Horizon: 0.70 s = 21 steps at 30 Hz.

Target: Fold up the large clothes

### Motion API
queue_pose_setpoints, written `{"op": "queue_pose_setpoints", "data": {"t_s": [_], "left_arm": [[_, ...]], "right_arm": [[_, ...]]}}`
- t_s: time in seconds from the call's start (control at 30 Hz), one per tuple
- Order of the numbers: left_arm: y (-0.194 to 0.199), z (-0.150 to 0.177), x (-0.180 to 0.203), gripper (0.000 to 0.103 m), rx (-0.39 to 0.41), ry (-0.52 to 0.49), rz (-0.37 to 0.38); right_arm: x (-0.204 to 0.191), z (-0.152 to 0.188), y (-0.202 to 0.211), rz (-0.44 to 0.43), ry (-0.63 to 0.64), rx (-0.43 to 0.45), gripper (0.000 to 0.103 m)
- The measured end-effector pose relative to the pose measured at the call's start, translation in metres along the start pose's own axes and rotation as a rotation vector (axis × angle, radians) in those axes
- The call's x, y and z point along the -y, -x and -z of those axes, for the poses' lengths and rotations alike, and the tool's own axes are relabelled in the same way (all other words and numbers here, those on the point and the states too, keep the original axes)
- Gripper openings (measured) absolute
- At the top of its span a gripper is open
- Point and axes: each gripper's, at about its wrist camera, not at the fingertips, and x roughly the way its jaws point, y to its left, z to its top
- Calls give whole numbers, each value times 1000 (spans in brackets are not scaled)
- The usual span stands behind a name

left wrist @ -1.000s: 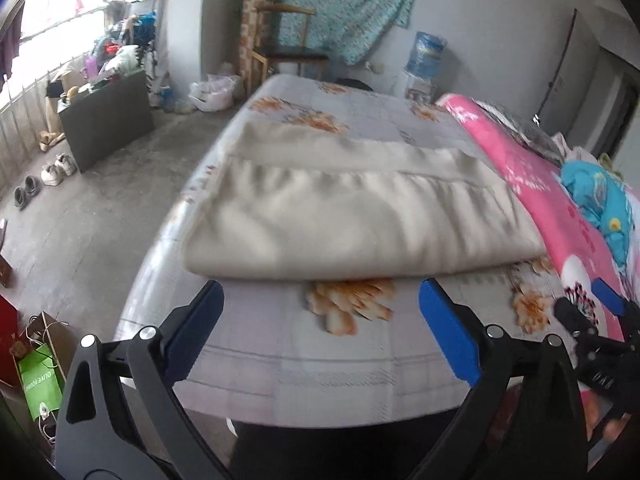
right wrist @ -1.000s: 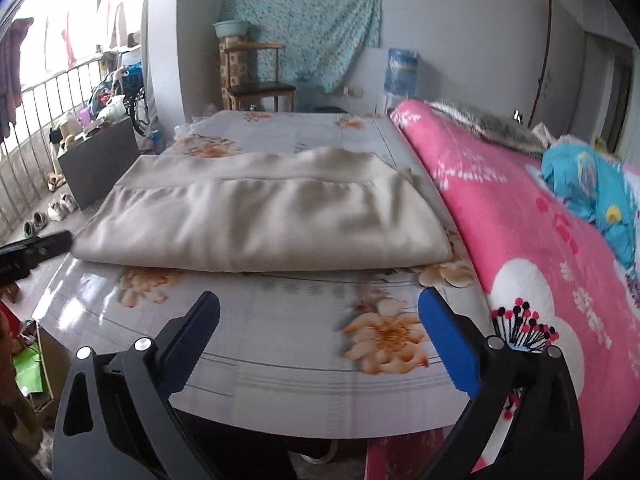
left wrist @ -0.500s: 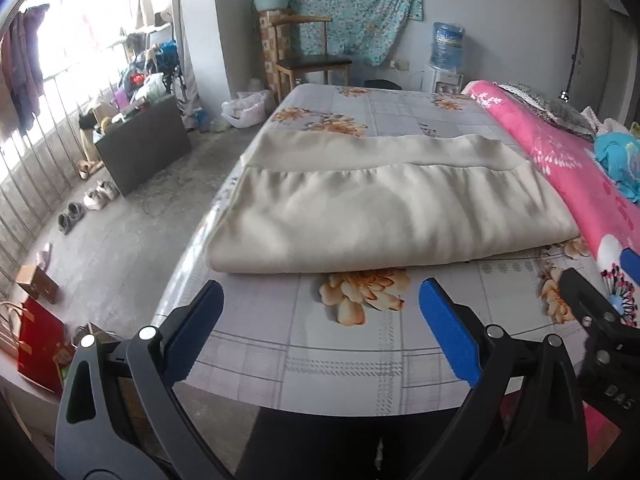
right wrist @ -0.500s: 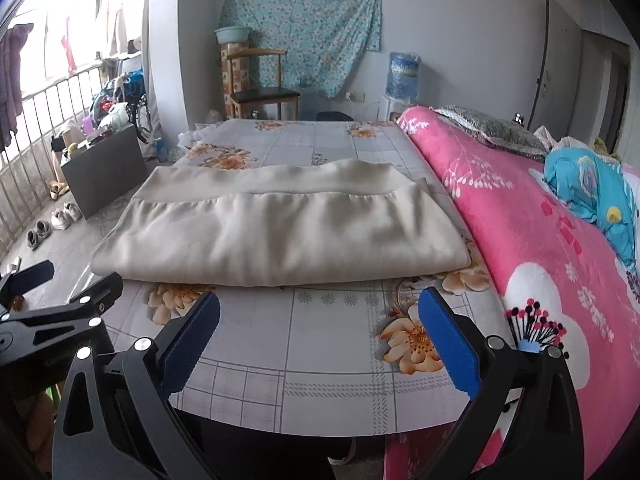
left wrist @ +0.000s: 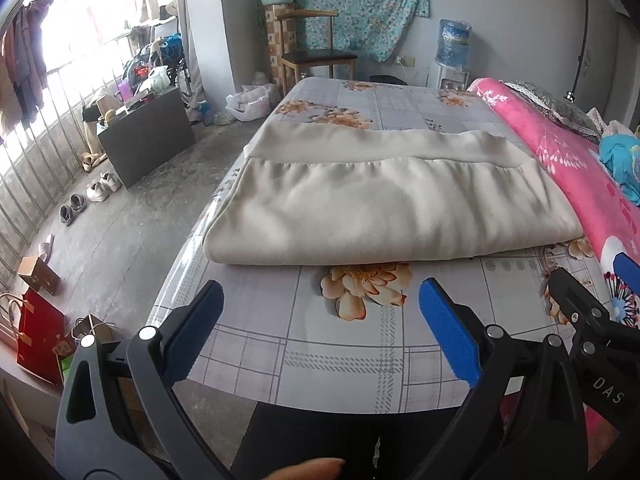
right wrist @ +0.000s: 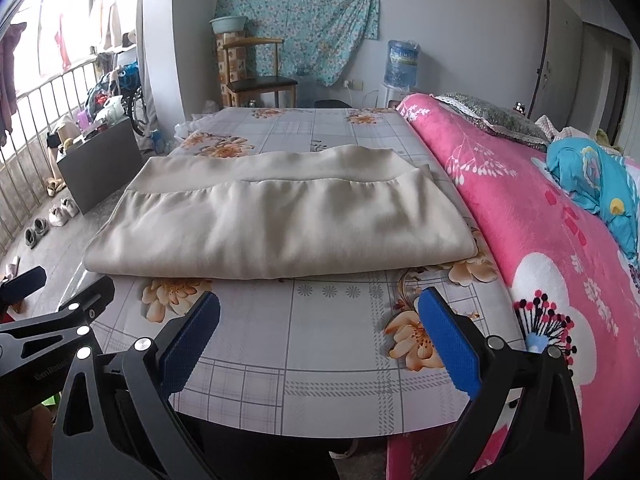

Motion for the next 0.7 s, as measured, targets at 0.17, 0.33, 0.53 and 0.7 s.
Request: {"op": "queue_pose_setpoints", "data": {"t_s": [0.17, 0.33, 0.53, 0.7], "left_arm": [[-1, 1, 3, 95, -5, -11, 1], [-2, 1, 5, 95, -14, -15, 5], [-2, 1, 7, 95, -16, -17, 7], [-3, 1, 7, 95, -19, -16, 8]], "right_arm": [[1, 0, -2, 2, -3, -6, 97], [2, 0, -2, 5, -5, -7, 97], [4, 1, -1, 15, -1, -9, 97], [5, 1, -1, 17, -3, -12, 97]]}}
